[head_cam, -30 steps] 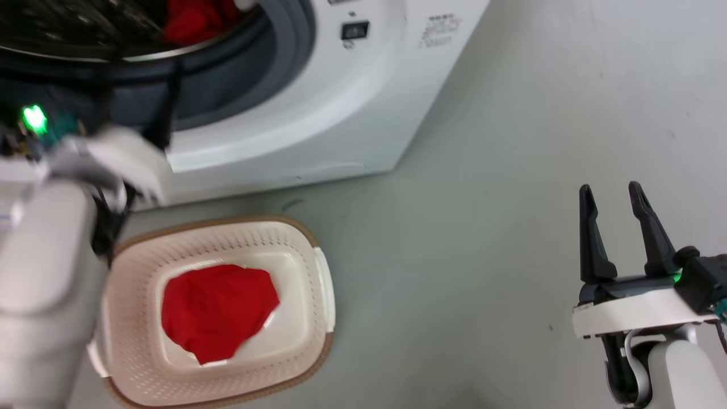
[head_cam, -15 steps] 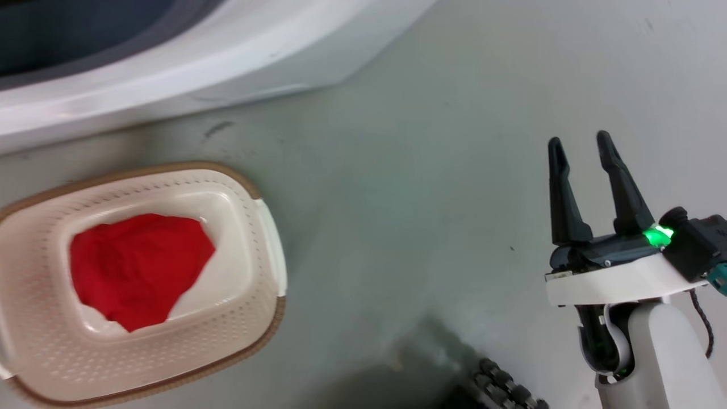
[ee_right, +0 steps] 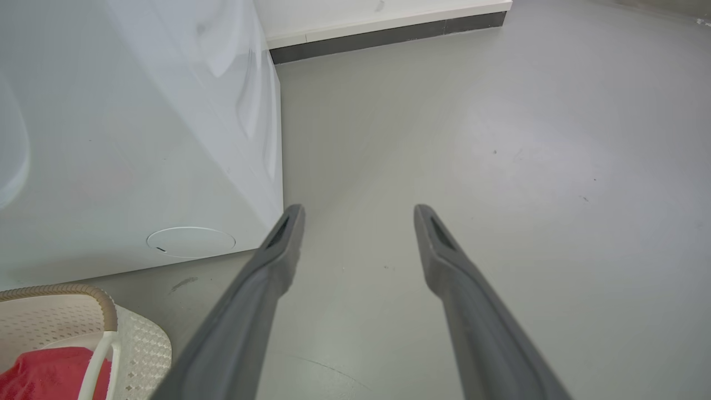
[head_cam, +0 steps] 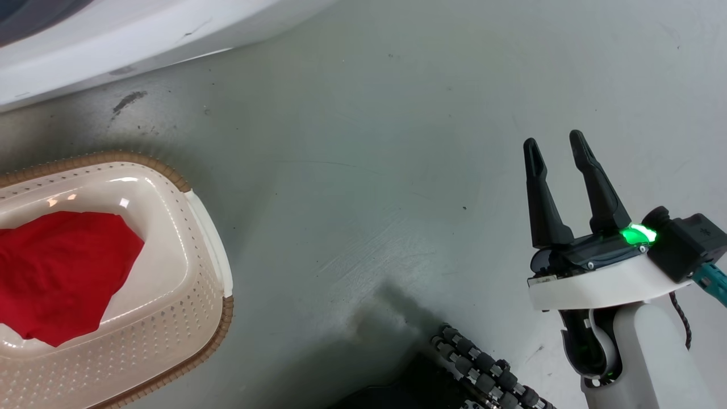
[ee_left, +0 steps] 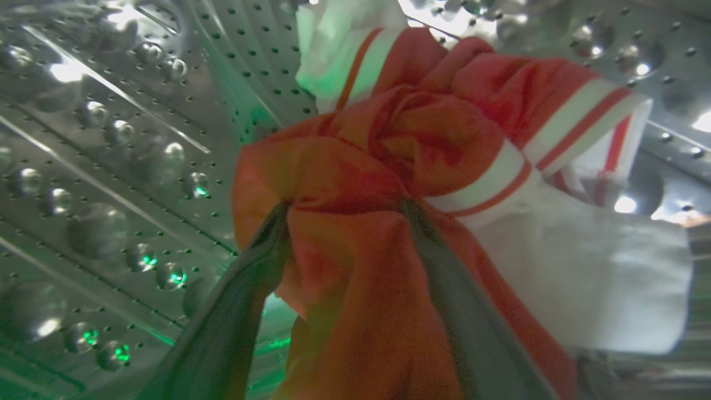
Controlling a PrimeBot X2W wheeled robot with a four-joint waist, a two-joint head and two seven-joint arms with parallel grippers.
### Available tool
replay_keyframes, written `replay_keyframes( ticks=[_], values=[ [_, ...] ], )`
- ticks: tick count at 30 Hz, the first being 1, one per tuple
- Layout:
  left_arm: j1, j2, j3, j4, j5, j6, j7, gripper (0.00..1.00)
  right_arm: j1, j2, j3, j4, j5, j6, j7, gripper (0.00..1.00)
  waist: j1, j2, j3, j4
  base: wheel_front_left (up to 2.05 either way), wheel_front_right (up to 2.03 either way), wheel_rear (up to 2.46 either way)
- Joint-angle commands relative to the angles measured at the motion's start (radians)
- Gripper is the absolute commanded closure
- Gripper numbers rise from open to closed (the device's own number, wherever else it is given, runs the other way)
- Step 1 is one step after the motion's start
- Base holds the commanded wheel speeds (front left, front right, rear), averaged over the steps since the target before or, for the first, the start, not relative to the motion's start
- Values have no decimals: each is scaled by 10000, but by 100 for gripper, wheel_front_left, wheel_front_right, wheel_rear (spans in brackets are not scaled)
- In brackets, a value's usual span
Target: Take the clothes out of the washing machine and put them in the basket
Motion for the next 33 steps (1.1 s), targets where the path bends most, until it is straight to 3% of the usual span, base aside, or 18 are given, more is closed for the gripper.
replay_keyframes(
  ticks=[1, 8, 9, 10, 11, 20, 33],
  values=[
    [8, 45, -23, 230, -16, 57, 89, 0, 90, 18, -15, -87, 84, -7, -20, 0, -2, 0, 72, -40, 0, 0, 0],
    [-36, 149, -190, 583, 68, 77, 139, 0, 157, 18, -84, -94, 194, -7, -20, 0, -2, 0, 177, -14, 0, 0, 0],
    [-44, 167, -202, 625, 63, 76, 119, 17, 159, 18, -89, -93, 200, -7, -20, 0, -2, 0, 186, -11, 0, 0, 0],
    [-51, 193, -232, 658, 96, 74, 80, 64, 157, 18, -96, -85, 204, -7, -20, 0, -2, 0, 197, -5, 0, 0, 0],
    [-65, 201, -267, 693, 121, 69, 68, 100, 141, 18, -100, -70, 207, -7, -20, 0, -2, 0, 207, 1, 0, 0, 0],
    [-243, 454, -241, 474, 0, 13, -1027, 100, -178, 18, -24, 70, 136, -7, -20, 0, -2, 0, 55, -6, 0, 0, 0],
    [1388, -153, -42, 524, -645, -56, -5114, 100, -285, 13, -942, 330, -820, -7, -20, 0, -2, 0, -1407, 1143, 0, 0, 0]
  ],
)
